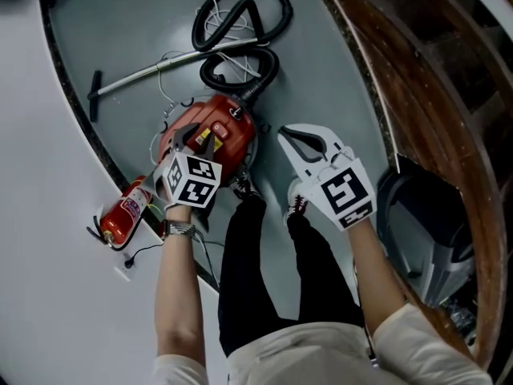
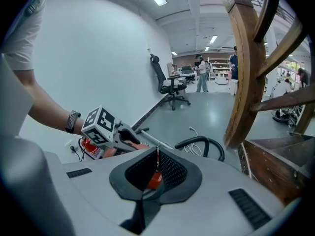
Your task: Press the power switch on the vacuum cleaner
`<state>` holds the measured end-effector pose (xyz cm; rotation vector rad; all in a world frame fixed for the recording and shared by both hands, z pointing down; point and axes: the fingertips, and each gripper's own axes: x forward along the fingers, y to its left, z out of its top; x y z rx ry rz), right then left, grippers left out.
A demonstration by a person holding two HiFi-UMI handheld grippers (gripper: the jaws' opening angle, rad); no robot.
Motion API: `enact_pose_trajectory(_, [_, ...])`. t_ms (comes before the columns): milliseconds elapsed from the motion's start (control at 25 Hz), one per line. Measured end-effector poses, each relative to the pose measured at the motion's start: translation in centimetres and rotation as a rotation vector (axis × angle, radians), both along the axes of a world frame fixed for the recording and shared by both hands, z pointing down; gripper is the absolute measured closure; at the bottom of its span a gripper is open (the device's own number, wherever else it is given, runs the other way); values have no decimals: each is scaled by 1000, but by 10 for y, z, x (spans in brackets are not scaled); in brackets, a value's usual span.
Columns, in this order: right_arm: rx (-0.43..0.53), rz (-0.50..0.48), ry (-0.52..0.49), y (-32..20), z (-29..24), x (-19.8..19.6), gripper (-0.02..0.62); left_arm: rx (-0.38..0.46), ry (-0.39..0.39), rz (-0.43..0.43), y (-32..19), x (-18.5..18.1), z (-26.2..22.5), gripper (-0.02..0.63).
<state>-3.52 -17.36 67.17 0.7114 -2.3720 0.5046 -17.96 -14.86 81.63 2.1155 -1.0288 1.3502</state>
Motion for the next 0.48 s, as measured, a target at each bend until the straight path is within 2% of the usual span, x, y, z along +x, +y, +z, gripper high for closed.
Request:
enact_pose_trajectory(280, [25,-40,6,11,-26,-5,565,41,1,-15,4,2,-38,502])
enact_pose_trajectory(480, [42,-32,-1,15,-44,-5,565,58,-12,-15,12,1,-52,520])
